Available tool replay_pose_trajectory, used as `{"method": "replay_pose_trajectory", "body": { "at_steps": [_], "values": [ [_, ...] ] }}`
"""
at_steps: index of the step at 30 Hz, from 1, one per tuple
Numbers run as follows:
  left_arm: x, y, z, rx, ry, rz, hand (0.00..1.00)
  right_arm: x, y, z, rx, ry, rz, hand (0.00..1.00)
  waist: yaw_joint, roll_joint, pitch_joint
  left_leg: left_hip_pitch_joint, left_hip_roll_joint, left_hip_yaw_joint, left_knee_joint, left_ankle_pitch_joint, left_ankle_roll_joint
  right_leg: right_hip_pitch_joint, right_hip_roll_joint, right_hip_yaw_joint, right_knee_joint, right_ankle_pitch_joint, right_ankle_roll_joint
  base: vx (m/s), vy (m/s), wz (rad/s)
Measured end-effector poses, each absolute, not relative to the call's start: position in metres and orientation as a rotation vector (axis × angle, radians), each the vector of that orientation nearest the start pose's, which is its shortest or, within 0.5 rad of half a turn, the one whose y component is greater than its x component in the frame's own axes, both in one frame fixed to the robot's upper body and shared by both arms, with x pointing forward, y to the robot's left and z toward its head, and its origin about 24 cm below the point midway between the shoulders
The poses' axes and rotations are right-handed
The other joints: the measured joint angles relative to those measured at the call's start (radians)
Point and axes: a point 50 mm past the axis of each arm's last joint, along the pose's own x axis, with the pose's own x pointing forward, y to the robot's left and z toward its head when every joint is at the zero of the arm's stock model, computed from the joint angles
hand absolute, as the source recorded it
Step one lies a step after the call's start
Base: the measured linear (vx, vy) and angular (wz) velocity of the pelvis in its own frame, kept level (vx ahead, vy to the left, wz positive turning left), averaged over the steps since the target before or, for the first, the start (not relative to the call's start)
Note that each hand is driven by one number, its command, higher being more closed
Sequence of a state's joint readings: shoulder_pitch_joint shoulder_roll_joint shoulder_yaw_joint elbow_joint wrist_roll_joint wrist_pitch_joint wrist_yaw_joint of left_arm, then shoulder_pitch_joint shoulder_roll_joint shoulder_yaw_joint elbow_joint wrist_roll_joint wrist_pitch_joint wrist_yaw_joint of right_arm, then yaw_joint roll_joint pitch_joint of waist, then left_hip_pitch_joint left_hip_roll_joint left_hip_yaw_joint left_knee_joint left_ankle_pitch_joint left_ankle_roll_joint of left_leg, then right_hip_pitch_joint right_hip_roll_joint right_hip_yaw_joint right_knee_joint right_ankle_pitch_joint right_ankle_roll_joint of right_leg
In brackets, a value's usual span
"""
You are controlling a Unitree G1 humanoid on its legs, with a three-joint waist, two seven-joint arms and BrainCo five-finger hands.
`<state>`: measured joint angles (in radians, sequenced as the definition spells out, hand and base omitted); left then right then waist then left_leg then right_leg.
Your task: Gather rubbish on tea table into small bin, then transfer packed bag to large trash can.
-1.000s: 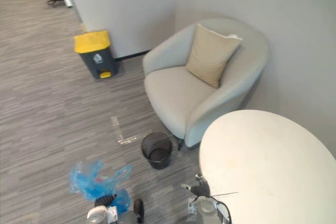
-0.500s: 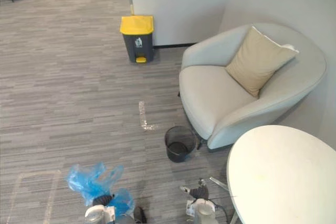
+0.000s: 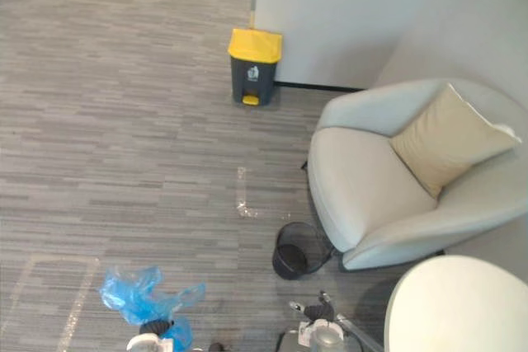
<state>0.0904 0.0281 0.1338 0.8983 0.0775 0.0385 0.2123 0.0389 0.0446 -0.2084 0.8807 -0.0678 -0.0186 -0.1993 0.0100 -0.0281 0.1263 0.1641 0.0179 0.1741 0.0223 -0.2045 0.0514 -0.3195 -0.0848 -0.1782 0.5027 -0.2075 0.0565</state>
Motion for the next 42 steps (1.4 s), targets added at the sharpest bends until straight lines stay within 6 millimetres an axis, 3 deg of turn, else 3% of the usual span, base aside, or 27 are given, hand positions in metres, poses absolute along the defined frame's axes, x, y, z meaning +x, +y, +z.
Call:
{"method": "replay_pose_trajectory", "body": {
  "at_steps": [1,4,5,6,7,8,9,10,11,13,16,18,19,20,22,24,26,28,29,31,33,35,36,37,40,41,42],
  "values": [
    [0.119,0.192,-0.148,0.134,1.013,0.318,1.0,0.141,-0.177,-0.14,-0.016,0.911,-0.351,0.0,-0.004,-0.001,0.0,0.012,-0.004,-0.016,-0.002,-0.015,-0.007,-0.014,0.013,0.0,-0.038,0.025,-0.006,0.36,-0.077,0.74],
    [0.127,0.188,-0.146,0.12,0.993,0.313,1.0,0.135,-0.183,-0.142,-0.006,0.926,-0.387,0.0,-0.013,-0.015,-0.011,0.072,-0.025,-0.093,0.003,-0.084,-0.041,-0.027,0.037,0.007,-0.127,0.134,-0.086,0.57,-0.167,0.87],
    [0.128,0.182,-0.146,0.108,0.992,0.305,1.0,0.135,-0.188,-0.142,-0.008,0.924,-0.403,0.0,-0.017,0.018,-0.019,0.076,0.006,-0.109,0.037,-0.094,-0.046,-0.018,0.039,-0.025,-0.084,0.098,-0.101,0.72,-0.229,0.86],
    [0.129,0.178,-0.146,0.098,0.991,0.299,1.0,0.138,-0.191,-0.14,-0.007,0.916,-0.413,0.0,-0.015,0.029,-0.019,0.051,0.016,-0.107,0.089,-0.098,-0.053,-0.008,0.041,-0.039,-0.086,0.08,-0.108,0.61,-0.207,0.75],
    [0.132,0.172,-0.146,0.083,0.983,0.292,1.0,0.143,-0.191,-0.138,-0.012,0.901,-0.413,0.0,-0.021,0.046,-0.014,-0.02,0.036,-0.098,0.261,-0.111,-0.076,0.031,0.045,-0.067,-0.104,0.06,-0.116,0.59,-0.195,0.6],
    [0.134,0.168,-0.145,0.066,0.98,0.292,1.0,0.144,-0.189,-0.138,-0.01,0.899,-0.406,0.0,-0.02,0.058,-0.007,-0.114,0.067,-0.087,0.505,-0.09,-0.127,0.096,0.064,-0.072,-0.149,0.055,-0.122,0.6,-0.179,0.43],
    [0.134,0.167,-0.145,0.054,0.976,0.298,1.0,0.144,-0.186,-0.139,-0.007,0.904,-0.398,0.0,-0.011,0.058,-0.007,-0.16,0.089,-0.072,0.623,-0.067,-0.162,0.131,0.075,-0.057,-0.174,0.053,-0.126,0.59,-0.116,-0.09],
    [0.134,0.166,-0.145,0.043,0.976,0.304,1.0,0.146,-0.182,-0.139,-0.006,0.908,-0.382,0.0,0.002,0.051,-0.001,-0.203,0.118,-0.024,0.779,-0.07,-0.157,0.204,0.089,-0.03,-0.209,0.045,-0.138,0.55,-0.071,-0.28],
    [0.134,0.167,-0.144,0.042,0.971,0.31,1.0,0.149,-0.177,-0.138,0.001,0.903,-0.37,0.0,0.002,0.046,0.004,-0.233,0.132,0.003,0.831,-0.084,-0.141,0.26,0.09,-0.021,-0.234,0.043,-0.141,0.51,-0.055,-0.27],
    [0.141,0.168,-0.139,0.042,0.933,0.312,1.0,0.154,-0.173,-0.137,0.014,0.894,-0.361,0.0,0.003,0.026,0.01,-0.297,0.151,0.069,0.821,-0.11,-0.104,0.33,0.081,0.013,-0.268,0.043,-0.141,0.37,-0.001,-0.28],
    [0.148,0.168,-0.136,0.041,0.905,0.311,1.0,0.16,-0.175,-0.133,0.042,0.871,-0.392,0.0,0.022,0.026,0.015,-0.401,0.161,0.102,0.592,-0.103,-0.093,0.387,0.048,0.026,-0.271,0.036,-0.128,0.38,0.097,-0.51],
    [0.146,0.164,-0.137,0.041,0.914,0.299,1.0,0.155,-0.177,-0.133,0.041,0.87,-0.406,0.0,0.029,0.045,0.006,-0.43,0.144,0.028,0.346,0.078,-0.086,0.418,0.043,0.045,-0.26,-0.016,-0.046,0.33,0.204,-0.46],
    [0.144,0.167,-0.138,0.047,0.919,0.302,1.0,0.15,-0.177,-0.136,0.04,0.891,-0.408,0.0,0.036,0.049,-0.002,-0.444,0.135,-0.003,0.356,0.132,-0.109,0.426,0.035,0.072,-0.252,-0.056,-0.02,0.37,0.292,-0.33],
    [0.147,0.171,-0.136,0.051,0.911,0.316,1.0,0.146,-0.173,-0.139,0.044,0.915,-0.396,0.0,0.037,0.022,-0.014,-0.444,0.1,0.013,0.362,0.105,-0.093,0.42,-0.007,0.092,-0.241,-0.069,-0.007,0.29,0.252,-0.25],
    [0.154,0.166,-0.134,0.043,0.894,0.302,1.0,0.144,-0.175,-0.139,0.049,0.92,-0.409,0.0,0.047,0.013,-0.018,-0.434,0.08,0.057,0.37,0.062,-0.075,0.391,-0.042,0.133,-0.18,-0.066,-0.002,0.3,0.29,-0.34],
    [0.15,0.162,-0.136,0.048,0.906,0.287,1.0,0.142,-0.174,-0.14,0.045,0.921,-0.402,0.0,0.051,0.01,-0.015,-0.368,0.064,0.12,0.362,0.003,-0.054,0.291,-0.075,0.192,0.046,-0.028,0.041,0.28,0.295,-0.8],
    [0.146,0.165,-0.137,0.056,0.916,0.29,1.0,0.143,-0.175,-0.139,0.04,0.919,-0.4,0.0,0.044,0.009,0.001,-0.281,0.051,0.147,0.328,-0.029,-0.044,0.145,-0.085,0.23,0.357,0.084,0.025,0.21,0.182,-0.48],
    [0.144,0.168,-0.137,0.065,0.925,0.298,1.0,0.137,-0.177,-0.14,0.044,0.923,-0.415,0.0,0.03,0.009,0.007,-0.204,0.042,0.153,0.287,-0.059,-0.054,0.05,-0.069,0.211,0.502,0.064,0.017,0.27,0.12,-0.13],
    [0.144,0.17,-0.137,0.068,0.926,0.299,1.0,0.137,-0.176,-0.14,0.047,0.922,-0.417,0.0,0.025,0.003,0.004,-0.154,0.041,0.162,0.251,-0.069,-0.058,0.004,-0.066,0.158,0.499,0.042,0.011,0.38,0.09,-0.13],
    [0.143,0.168,-0.138,0.063,0.933,0.298,1.0,0.139,-0.179,-0.139,0.049,0.912,-0.427,0.0,0.022,-0.001,0.003,-0.082,0.036,0.172,0.181,-0.081,-0.073,-0.068,-0.057,0.042,0.387,0.01,0.001,0.38,0.034,-0.12],
    [0.143,0.167,-0.14,0.052,0.942,0.299,1.0,0.139,-0.183,-0.139,0.055,0.911,-0.446,0.0,0.013,0.0,0.003,-0.028,0.035,0.17,0.146,-0.097,-0.075,-0.086,-0.034,-0.032,0.199,0.018,-0.007,0.45,-0.019,0.05],
    [0.141,0.167,-0.141,0.039,0.952,0.308,1.0,0.136,-0.185,-0.141,0.064,0.926,-0.463,0.0,0.003,-0.002,0.002,0.023,0.023,0.165,0.117,-0.119,-0.094,-0.072,0.005,-0.054,-0.04,0.092,-0.026,0.5,-0.046,0.22],
    [0.139,0.166,-0.143,0.029,0.965,0.313,1.0,0.135,-0.187,-0.142,0.07,0.933,-0.476,0.0,-0.004,0.002,-0.001,0.055,0.018,0.142,0.1,-0.134,-0.11,-0.057,0.019,-0.042,-0.079,0.156,-0.12,0.53,-0.028,0.16],
    [0.134,0.164,-0.146,0.03,0.99,0.298,1.0,0.138,-0.196,-0.141,0.048,0.931,-0.487,0.0,-0.005,0.054,-0.011,0.078,0.049,0.112,0.09,-0.119,-0.118,-0.037,0.036,-0.071,-0.064,0.123,-0.125,0.79,-0.05,0.23],
    [0.141,0.16,-0.143,0.024,0.97,0.29,1.0,0.138,-0.199,-0.141,0.05,0.934,-0.496,0.0,-0.012,0.068,-0.005,0.033,0.048,-0.006,0.271,-0.03,-0.138,0.015,0.003,-0.106,-0.018,0.051,-0.125,0.62,-0.087,0.44],
    [0.146,0.159,-0.141,0.029,0.948,0.278,1.0,0.137,-0.194,-0.142,0.042,0.943,-0.472,0.0,-0.013,0.07,-0.002,-0.078,0.077,-0.03,0.562,0.065,-0.197,0.129,0.006,-0.125,-0.097,0.032,-0.116,0.82,-0.131,0.5],
    [0.147,0.162,-0.139,0.033,0.933,0.286,1.0,0.138,-0.189,-0.142,0.036,0.944,-0.447,0.0,0.001,0.062,0.003,-0.151,0.109,-0.016,0.742,0.098,-0.213,0.19,0.013,-0.118,-0.147,0.019,-0.114,0.69,-0.071,0.2]
  ]
}}
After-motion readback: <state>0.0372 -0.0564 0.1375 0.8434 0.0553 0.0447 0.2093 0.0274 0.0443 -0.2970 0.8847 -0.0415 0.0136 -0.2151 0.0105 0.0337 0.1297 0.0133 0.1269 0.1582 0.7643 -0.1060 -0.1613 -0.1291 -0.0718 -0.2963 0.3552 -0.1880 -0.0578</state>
